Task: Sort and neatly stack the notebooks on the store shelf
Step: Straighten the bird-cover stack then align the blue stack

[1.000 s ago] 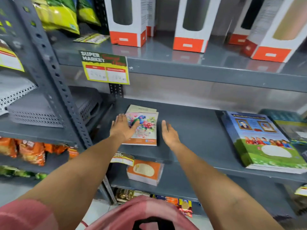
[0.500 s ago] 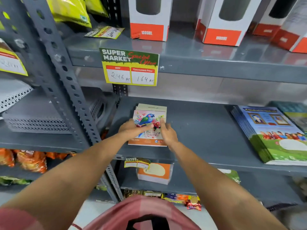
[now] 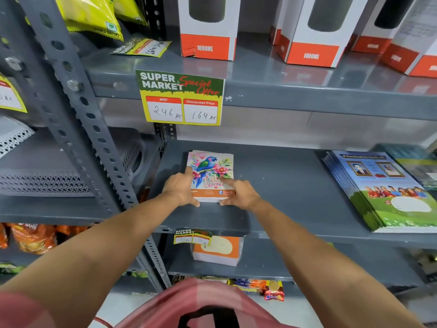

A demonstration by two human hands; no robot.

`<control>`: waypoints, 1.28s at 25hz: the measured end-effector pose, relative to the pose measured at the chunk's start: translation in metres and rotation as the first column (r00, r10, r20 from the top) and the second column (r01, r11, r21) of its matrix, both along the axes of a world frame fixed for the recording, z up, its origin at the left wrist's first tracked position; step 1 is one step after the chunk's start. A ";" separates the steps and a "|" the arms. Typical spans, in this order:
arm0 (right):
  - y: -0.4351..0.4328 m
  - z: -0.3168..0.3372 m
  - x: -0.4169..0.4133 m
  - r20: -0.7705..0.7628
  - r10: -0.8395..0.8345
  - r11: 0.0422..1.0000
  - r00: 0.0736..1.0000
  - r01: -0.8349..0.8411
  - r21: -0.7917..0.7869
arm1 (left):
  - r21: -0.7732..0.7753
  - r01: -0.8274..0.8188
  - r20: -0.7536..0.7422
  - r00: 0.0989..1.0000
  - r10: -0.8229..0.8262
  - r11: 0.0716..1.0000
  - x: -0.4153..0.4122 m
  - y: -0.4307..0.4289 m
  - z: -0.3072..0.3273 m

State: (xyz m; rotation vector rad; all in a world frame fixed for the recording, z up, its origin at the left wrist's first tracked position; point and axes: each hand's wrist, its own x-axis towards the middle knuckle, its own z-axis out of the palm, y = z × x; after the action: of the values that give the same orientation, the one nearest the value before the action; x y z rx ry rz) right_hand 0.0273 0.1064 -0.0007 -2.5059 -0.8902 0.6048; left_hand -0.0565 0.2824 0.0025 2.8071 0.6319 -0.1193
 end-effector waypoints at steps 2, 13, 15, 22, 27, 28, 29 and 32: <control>0.002 -0.003 -0.001 0.005 -0.015 1.000 1.000 0.015 0.020 | -0.011 -0.018 0.023 1.000 0.019 1.000 0.000 -0.001 0.000; 0.013 -0.015 -0.030 -0.675 -0.303 0.639 0.673 0.669 0.380 | -0.861 -0.268 0.084 0.765 0.639 0.433 0.005 -0.016 -0.023; 0.018 -0.011 -0.034 -0.640 -0.334 0.662 0.692 0.656 0.364 | -0.875 -0.260 0.089 0.742 0.664 0.408 0.008 -0.017 -0.022; 0.005 -0.011 -0.026 -0.514 -0.359 0.712 0.779 0.585 0.389 | -0.675 -0.379 0.157 0.765 0.625 0.633 0.010 -0.023 -0.023; -0.037 -0.009 -0.004 -0.429 -0.422 0.708 0.799 0.586 0.395 | -0.704 -0.309 0.154 0.812 0.563 0.639 0.021 -0.065 -0.023; -0.047 -0.010 0.001 -0.414 -0.444 0.706 0.795 0.595 0.384 | -0.726 -0.284 0.144 0.828 0.542 0.626 0.025 -0.077 -0.024; -0.060 -0.010 0.006 -0.399 -0.469 0.699 0.788 0.607 0.376 | -0.747 -0.254 0.138 0.844 0.518 0.614 0.031 -0.091 -0.023; -0.097 -0.009 0.020 -0.369 -0.533 0.667 0.761 0.647 0.371 | -0.805 -0.182 0.120 0.882 0.455 0.564 0.050 -0.127 -0.023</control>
State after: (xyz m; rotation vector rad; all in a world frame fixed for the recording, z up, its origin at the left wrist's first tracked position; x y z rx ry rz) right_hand 0.0475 0.0096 -0.0095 -2.0249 -0.0629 0.3711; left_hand -0.0061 0.1556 -0.0208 1.7633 0.7690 0.1139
